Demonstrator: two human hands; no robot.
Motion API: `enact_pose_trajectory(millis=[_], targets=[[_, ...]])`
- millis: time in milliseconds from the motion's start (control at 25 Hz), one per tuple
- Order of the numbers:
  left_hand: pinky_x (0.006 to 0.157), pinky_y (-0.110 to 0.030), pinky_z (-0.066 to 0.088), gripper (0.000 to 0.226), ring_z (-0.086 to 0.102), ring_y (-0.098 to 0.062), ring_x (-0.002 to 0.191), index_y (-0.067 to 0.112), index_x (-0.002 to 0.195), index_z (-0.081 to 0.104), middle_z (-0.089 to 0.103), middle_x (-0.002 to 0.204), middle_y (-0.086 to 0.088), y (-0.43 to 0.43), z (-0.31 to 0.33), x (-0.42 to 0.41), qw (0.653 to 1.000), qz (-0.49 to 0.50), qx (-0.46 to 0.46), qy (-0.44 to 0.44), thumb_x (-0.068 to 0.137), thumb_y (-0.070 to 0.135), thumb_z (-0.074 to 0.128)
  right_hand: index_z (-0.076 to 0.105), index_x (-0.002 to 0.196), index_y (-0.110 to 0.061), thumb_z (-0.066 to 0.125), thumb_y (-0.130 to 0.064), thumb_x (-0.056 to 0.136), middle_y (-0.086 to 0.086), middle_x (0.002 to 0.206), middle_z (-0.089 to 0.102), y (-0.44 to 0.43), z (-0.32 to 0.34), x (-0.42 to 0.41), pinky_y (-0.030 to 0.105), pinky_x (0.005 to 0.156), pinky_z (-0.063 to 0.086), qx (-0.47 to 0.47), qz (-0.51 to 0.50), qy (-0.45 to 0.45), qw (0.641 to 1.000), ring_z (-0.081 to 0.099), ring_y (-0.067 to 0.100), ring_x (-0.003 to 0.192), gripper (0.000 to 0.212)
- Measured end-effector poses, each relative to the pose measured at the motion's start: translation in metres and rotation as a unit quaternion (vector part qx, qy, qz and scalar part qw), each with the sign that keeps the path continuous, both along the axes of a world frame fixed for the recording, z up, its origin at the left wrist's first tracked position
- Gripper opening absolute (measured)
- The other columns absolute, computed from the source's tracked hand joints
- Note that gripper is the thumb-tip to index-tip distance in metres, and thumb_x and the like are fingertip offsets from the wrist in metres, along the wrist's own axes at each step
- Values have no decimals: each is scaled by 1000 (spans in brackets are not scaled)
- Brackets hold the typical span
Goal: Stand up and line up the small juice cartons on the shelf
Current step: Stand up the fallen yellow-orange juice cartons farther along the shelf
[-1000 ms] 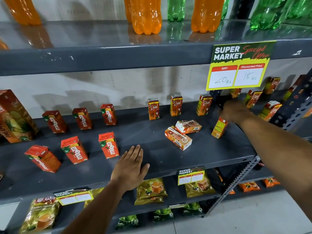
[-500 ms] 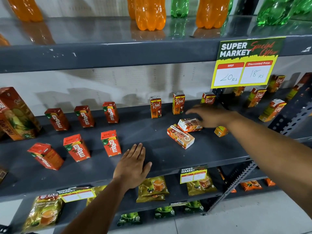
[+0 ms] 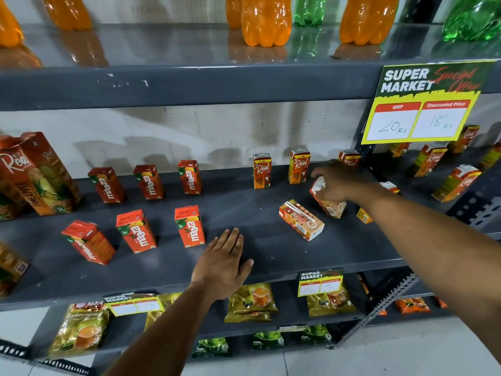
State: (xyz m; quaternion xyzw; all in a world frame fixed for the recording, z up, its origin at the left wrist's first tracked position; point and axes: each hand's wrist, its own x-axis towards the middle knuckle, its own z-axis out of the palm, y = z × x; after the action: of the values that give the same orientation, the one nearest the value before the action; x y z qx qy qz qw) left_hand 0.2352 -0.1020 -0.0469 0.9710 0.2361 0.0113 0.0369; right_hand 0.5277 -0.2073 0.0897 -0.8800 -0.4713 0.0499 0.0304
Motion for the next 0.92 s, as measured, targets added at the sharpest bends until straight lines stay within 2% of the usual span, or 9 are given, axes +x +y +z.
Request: enact_pose_trajectory(millis=[80,160,240,320,400,520,600,720,920], targets=[[117,-33,-3,90,-7,-18,148,13,152,6,-3,162,-4,1,-1,0,1000,-2,2,2,80,65,-11,64,109,-16,76,-42,72,9,111,67,-4,7,8,38,80,54,6,-48,-14,999,63,27,98,47],[117,-33,-3,89,-7,-18,148,14,152,5,-4,162,-3,0,-1,0,1000,0,5,4,81,65,-10,62,97,-15,75,-55,68,6,95,68,-11,9,11,35,70,53,-11,-69,-10,997,63,24,86,51],[116,-32,-4,87,-8,-17,148,14,152,5,-4,162,-3,0,-1,0,1000,1,5,7,82,65,-8,57,92,-16,74,-62,65,2,87,64,-14,10,10,30,61,46,-31,-74,-19,997,60,21,80,56],[115,-32,-5,86,-9,-17,148,14,152,3,-5,162,-3,0,-1,0,1000,3,5,11,84,66,-5,54,94,-17,74,-67,61,1,87,61,-15,11,7,30,60,43,-52,-69,-30,996,58,19,80,63],[114,-31,-7,85,-10,-16,147,15,152,2,-7,162,-2,-1,0,0,1000,6,5,15,85,66,-4,54,104,-17,76,-66,60,2,102,64,-17,12,5,32,69,48,-64,-61,-19,996,59,21,89,70],[113,-31,-8,85,-10,-16,147,15,152,1,-8,162,-1,-2,0,0,1000,9,2,17,84,67,-4,48,131,-19,82,-48,66,4,131,55,-22,20,2,33,86,48,-85,-14,21,996,55,26,113,78],[113,-31,-8,85,-9,-16,147,15,152,2,-7,162,-2,-1,-1,0,1000,8,6,15,86,67,-2,47,135,-23,80,-31,74,4,139,51,-22,25,-1,31,89,45,-102,44,38,993,52,25,120,70],[113,-31,-7,87,-9,-17,147,14,152,3,-5,162,-3,0,-2,0,1000,5,2,9,83,68,-7,55,130,-26,68,-10,84,2,137,54,-20,26,2,30,96,45,-132,120,53,983,52,22,121,50],[113,-31,-7,89,-9,-17,147,14,152,2,-6,162,-3,-1,-1,0,1000,3,-2,1,79,65,-10,63,119,-30,58,8,81,-3,128,56,-19,23,6,38,97,49,-229,169,-18,959,55,20,117,54]])
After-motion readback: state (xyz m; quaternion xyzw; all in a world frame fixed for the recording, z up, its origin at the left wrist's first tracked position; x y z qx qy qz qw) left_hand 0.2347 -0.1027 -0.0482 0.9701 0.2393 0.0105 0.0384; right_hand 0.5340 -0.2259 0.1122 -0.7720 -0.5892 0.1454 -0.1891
